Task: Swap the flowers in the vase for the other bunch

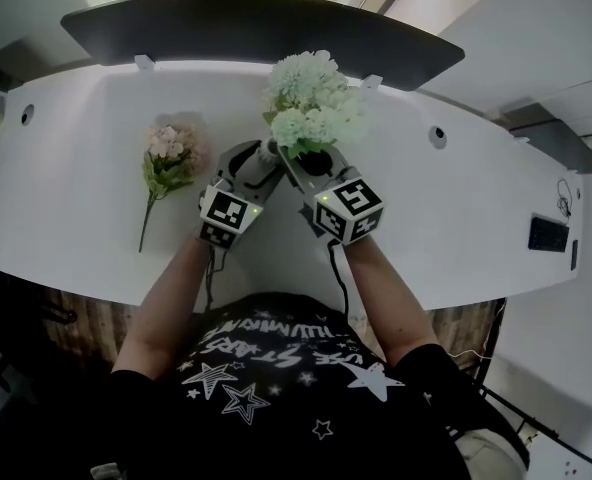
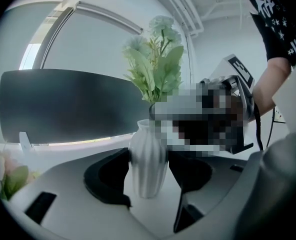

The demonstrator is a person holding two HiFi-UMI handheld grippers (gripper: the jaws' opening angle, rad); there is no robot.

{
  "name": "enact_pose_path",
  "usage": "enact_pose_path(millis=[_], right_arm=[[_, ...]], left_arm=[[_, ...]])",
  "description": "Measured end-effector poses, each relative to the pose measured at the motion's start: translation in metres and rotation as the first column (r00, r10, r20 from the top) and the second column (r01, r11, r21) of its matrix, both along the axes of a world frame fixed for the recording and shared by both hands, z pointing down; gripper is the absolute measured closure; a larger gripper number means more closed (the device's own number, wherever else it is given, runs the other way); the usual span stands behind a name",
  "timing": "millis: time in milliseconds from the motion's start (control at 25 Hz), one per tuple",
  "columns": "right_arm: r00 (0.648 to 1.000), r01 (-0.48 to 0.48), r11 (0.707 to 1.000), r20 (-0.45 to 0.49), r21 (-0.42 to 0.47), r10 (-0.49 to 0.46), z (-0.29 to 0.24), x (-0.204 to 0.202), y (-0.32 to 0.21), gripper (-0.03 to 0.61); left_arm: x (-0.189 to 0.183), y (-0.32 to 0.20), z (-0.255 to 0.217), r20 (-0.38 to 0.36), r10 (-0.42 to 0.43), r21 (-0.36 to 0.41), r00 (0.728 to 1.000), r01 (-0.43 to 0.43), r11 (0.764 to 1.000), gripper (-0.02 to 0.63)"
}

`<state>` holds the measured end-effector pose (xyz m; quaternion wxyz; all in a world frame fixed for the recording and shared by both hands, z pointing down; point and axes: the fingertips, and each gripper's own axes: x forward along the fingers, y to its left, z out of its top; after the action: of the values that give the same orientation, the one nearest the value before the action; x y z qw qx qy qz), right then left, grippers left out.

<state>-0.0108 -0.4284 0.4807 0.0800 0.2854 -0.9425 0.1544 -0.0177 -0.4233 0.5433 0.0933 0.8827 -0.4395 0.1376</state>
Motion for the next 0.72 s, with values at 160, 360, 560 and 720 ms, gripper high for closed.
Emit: enact_pose_path(millis=[160, 360, 560, 720], right_arm=[[0.999, -0.028, 0.999, -0.015, 0.020, 0.029, 0.000, -0.001, 0.001, 0.523], [0.997, -0.063, 0.998, -0.042, 0.020, 0.064, 0.001, -0.001, 0.006, 0.461], [0.992, -0.115, 0.993, -0.043, 0.008, 0.115, 0.004, 0.010, 0.015, 0.434], [0.988, -0.152, 0.988, -0.041, -0.001, 0.152, 0.004, 0.019, 0.025, 0.434]], left_arm=[[0.000, 0.000, 0.000, 0.000, 0.001, 0.000, 1.000, -0.001, 1.000, 0.357], [0.000, 0.001, 0.001, 0.004, 0.006, -0.006, 1.000, -0.006, 1.000, 0.357], [-0.001, 0.001, 0.001, -0.011, 0.011, -0.016, 1.000, -0.011, 1.000, 0.357], [-0.002, 0.003, 0.002, 0.014, 0.019, -0.011, 1.000, -0.019, 1.000, 0.357]])
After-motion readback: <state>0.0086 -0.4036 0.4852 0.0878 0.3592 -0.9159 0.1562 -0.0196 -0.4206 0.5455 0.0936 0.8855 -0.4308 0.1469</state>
